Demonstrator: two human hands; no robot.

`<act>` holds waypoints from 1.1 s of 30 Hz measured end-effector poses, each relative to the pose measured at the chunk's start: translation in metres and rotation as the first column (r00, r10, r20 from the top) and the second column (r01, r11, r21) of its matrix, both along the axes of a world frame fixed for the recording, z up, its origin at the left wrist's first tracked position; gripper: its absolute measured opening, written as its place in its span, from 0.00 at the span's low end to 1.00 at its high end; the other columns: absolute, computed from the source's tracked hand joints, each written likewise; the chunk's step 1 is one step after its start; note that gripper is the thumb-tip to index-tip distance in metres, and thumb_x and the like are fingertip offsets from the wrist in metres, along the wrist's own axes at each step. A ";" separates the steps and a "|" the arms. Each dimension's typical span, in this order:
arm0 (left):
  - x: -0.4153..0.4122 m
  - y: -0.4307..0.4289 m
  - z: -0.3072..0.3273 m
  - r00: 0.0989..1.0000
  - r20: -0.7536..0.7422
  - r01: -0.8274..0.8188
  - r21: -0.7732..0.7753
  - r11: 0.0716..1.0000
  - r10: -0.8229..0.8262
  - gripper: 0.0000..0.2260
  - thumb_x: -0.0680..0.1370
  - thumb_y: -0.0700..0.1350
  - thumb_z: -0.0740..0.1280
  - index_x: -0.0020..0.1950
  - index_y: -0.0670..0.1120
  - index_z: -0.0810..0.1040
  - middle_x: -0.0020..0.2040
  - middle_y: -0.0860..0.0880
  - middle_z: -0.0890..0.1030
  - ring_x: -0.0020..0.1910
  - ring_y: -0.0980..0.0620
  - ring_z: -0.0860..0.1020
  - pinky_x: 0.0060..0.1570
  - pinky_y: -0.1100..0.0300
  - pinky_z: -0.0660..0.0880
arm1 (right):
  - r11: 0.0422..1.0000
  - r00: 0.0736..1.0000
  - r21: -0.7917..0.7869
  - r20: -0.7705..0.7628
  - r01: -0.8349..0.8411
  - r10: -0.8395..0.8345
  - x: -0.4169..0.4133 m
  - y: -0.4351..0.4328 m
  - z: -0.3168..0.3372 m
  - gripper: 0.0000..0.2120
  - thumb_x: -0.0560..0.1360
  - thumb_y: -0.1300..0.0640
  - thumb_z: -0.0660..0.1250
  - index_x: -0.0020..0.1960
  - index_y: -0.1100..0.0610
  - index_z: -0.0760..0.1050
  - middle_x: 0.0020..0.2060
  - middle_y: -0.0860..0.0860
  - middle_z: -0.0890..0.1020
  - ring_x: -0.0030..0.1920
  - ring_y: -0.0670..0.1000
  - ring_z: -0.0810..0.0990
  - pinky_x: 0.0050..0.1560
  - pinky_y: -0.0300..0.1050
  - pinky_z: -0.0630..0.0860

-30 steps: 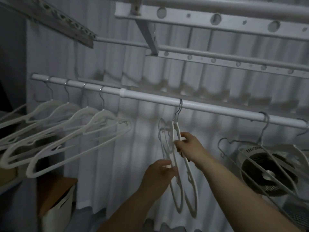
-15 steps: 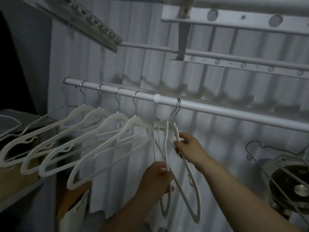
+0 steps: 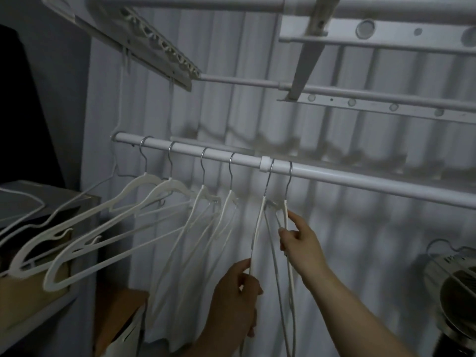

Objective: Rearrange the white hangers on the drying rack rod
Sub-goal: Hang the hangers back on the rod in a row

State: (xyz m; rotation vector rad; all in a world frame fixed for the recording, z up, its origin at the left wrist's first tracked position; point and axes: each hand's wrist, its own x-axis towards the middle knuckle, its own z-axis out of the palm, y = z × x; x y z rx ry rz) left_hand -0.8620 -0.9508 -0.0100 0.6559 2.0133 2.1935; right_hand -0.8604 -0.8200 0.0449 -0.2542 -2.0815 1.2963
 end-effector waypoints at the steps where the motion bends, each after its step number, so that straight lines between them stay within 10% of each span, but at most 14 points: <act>1: -0.001 0.001 0.000 1.000 0.005 -0.009 0.001 1.000 0.009 0.11 0.78 0.39 0.56 0.55 0.54 0.67 0.36 0.51 0.76 0.13 0.58 0.66 0.14 0.70 0.62 | 1.000 1.000 -0.005 -0.004 0.001 -0.001 -0.001 0.000 0.000 0.21 0.77 0.61 0.58 0.69 0.52 0.63 0.28 0.51 0.71 0.28 0.44 0.71 0.23 0.24 0.67; 33: -0.007 -0.011 0.002 0.998 -0.003 -0.066 -0.041 0.997 0.066 0.15 0.78 0.39 0.56 0.44 0.60 0.69 0.36 0.52 0.78 0.13 0.58 0.66 0.15 0.71 0.61 | 0.997 0.993 -0.074 -0.117 0.013 -0.022 -0.011 0.000 -0.008 0.19 0.76 0.63 0.60 0.67 0.53 0.68 0.27 0.50 0.68 0.28 0.45 0.68 0.26 0.25 0.68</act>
